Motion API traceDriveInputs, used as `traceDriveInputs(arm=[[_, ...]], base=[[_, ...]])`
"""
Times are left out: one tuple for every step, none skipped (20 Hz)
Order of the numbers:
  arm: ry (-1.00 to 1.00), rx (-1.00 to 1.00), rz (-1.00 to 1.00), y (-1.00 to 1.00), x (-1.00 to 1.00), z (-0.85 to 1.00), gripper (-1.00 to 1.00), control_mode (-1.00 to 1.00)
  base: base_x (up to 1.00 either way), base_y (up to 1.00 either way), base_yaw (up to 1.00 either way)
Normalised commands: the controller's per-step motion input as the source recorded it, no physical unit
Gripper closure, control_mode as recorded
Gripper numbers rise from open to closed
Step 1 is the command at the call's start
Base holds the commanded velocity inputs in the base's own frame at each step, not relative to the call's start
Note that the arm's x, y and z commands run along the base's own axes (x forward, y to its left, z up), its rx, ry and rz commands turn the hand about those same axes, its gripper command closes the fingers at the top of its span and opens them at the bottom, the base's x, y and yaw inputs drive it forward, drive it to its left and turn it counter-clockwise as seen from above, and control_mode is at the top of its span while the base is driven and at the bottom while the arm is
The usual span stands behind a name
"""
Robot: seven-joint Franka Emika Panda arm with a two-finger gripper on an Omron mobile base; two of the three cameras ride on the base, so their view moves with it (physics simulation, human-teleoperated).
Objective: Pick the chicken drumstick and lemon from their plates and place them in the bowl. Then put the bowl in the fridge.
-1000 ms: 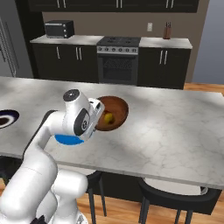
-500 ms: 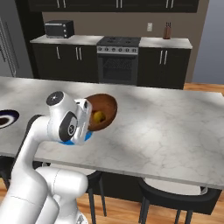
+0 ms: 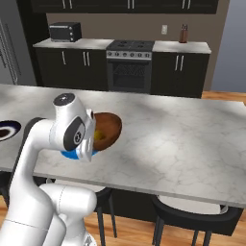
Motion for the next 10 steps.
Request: traceDriveInputs(arm=[[0.09,0.14,0.14,0.00,-0.23,0.00,1.00,-1.00],[0.04,0.14,0.14,0.00,-0.20,0.00,1.00,-1.00],[0.00,0.15,0.12,0.00,-0.23,0.00,1.00,-1.00],[0.00,0.13,0.09,0.00,-0.25,0.00,1.00,-1.00],[0.00,0.12,0.07,0.00,-0.27,0.00,1.00,-1.00],[0.00,0.12,0.04,0.00,-0.24,0.00,1.00,-1.00],[0.00,0.12,0.03,0.00,-0.24,0.00,1.00,-1.00],[0.00,0.12,0.01,0.00,-0.22,0.00,1.00,-1.00],[0.00,0.12,0.00,0.00,-0.21,0.00,1.00,-1.00],[0.00,0.09,0.00,0.01,-0.16,0.00,1.00,-1.00]], base=[[0.00,0.00,0.00],[0.00,0.00,0.00],[0.00,0.00,0.00],[0.00,0.00,0.00],[0.00,0.00,0.00],[0.00,0.00,0.00],[0.00,0.00,0.00],[0.00,0.00,0.00],[0.00,0.00,0.00],[0.00,0.00,0.00]])
